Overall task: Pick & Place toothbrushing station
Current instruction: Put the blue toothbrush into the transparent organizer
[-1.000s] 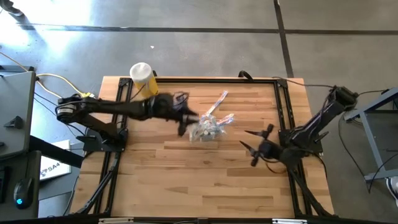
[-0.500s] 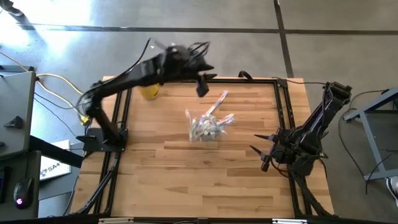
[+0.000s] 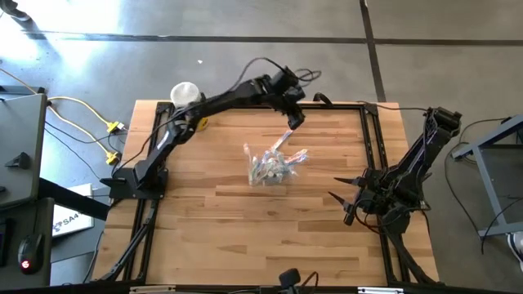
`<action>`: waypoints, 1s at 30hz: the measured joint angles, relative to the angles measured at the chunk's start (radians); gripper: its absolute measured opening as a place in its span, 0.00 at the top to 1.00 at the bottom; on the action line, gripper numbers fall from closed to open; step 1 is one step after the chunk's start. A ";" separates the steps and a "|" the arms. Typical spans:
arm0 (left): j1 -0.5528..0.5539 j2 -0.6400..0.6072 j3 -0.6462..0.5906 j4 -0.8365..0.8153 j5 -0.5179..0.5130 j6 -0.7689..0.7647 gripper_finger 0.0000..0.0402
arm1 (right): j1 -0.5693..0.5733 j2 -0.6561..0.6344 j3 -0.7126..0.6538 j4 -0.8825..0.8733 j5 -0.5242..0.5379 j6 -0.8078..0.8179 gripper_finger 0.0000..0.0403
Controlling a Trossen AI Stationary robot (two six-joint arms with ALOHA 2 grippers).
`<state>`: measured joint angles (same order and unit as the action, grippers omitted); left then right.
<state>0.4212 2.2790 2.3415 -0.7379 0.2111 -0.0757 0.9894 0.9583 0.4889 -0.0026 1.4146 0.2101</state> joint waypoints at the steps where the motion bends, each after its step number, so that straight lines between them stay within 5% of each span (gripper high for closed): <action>1: -0.001 0.019 0.002 0.012 -0.003 -0.001 0.64 | 0.000 0.000 0.000 -0.012 0.000 0.011 0.47; 10: -0.013 0.131 0.003 -0.004 -0.057 -0.071 0.64 | 0.000 0.000 0.000 -0.067 -0.001 0.059 0.47; 22: -0.035 0.205 0.002 -0.028 -0.275 -0.087 0.64 | -0.001 0.000 0.000 -0.069 -0.019 0.082 0.47; 30: -0.043 0.223 -0.001 -0.024 -0.296 -0.086 0.64 | -0.001 0.001 0.000 -0.072 -0.032 0.082 0.47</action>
<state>0.3786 2.5024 2.3408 -0.7619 -0.0849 -0.1619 0.9886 0.9588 0.4889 -0.0750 1.3823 0.2924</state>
